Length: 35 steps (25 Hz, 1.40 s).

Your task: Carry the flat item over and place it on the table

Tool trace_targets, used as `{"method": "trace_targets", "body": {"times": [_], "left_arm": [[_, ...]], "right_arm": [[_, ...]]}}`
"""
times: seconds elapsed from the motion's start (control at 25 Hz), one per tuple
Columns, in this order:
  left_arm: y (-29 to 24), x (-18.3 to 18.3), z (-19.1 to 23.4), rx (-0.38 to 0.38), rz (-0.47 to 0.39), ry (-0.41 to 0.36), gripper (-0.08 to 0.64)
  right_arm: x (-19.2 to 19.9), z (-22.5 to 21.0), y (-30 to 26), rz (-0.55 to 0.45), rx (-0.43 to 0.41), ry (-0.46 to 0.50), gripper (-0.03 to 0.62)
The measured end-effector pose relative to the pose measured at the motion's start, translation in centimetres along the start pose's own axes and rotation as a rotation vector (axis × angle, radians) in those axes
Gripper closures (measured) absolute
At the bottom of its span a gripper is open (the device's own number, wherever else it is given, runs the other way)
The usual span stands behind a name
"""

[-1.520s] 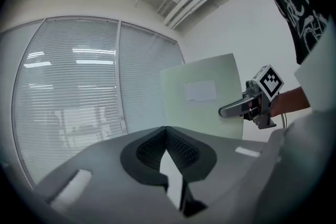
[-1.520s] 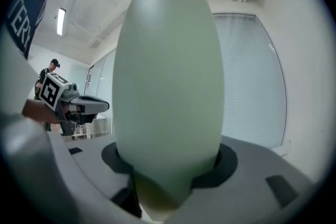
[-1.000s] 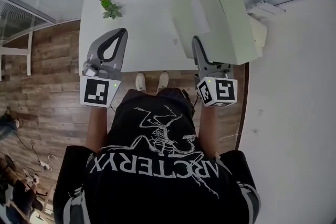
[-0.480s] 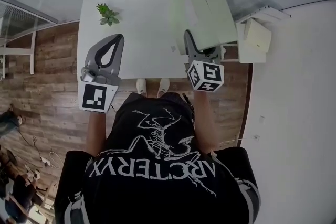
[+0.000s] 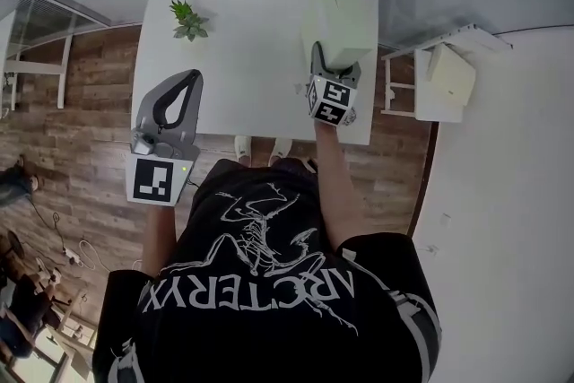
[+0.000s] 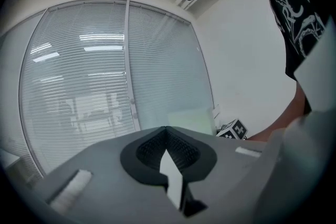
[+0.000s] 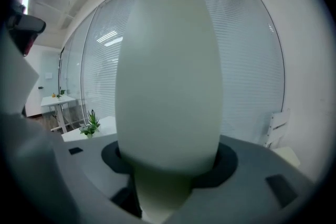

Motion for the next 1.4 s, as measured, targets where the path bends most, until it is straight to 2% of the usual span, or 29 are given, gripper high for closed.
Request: {"method": "trace_targets", "body": {"times": [0.28, 0.48, 0.64, 0.88, 1.0, 1.08, 1.2, 1.24, 1.32, 1.36, 1.4], "left_arm": [[-1.0, -0.1, -1.5, 0.014, 0.008, 0.003, 0.549], [-0.4, 0.0, -1.6, -0.018, 0.023, -0.021, 0.549], [-0.5, 0.0, -2.1, -0.02, 0.013, -0.021, 0.549], [-0.9, -0.8, -2.9, 0.001, -0.023, -0.029, 0.549], [-1.5, -1.2, -3.2, 0.012, -0.027, -0.039, 0.549], [-2.0, -1.5, -3.1, 0.023, -0.034, -0.043, 0.549], [-2.8, -1.9, -2.9, 0.042, -0.059, -0.036, 0.549], [-3.1, -2.2, -2.9, 0.048, -0.071, -0.035, 0.549], [-3.6, -2.9, -2.9, 0.058, -0.098, -0.043, 0.549], [-3.8, -3.3, -3.0, 0.063, -0.112, -0.049, 0.549], [-4.0, -3.7, -3.2, 0.067, -0.124, -0.056, 0.549]], "right_arm": [[1.1, 0.1, -1.5, -0.009, -0.024, 0.007, 0.325], [2.4, 0.1, -1.6, 0.005, -0.035, 0.016, 0.325], [2.9, 0.0, -1.7, 0.057, -0.071, 0.016, 0.299], [3.2, -1.0, 2.0, 0.104, -0.138, -0.076, 0.267], [1.2, -2.5, 6.9, 0.087, -0.272, -0.114, 0.267], [-2.0, -3.7, 10.5, 0.053, -0.388, -0.137, 0.267], [-9.5, -4.7, 14.8, -0.123, -0.475, -0.124, 0.269], [-11.8, -4.6, 15.7, -0.192, -0.483, -0.099, 0.293], [-15.0, -4.3, 16.5, -0.292, -0.455, -0.043, 0.479], [-15.8, -4.1, 16.4, -0.317, -0.425, -0.021, 0.527], [-16.2, -3.8, 16.1, -0.331, -0.394, -0.007, 0.539]]}}
Point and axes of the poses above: the fingertips, and each gripper's own axes: y backward along the fingers, z to its left, x out of its underside, the point moved 5 cm from there along y, backward along the fingers, and after that the axes turned 10 degrees about x, right-handed, at the moved point
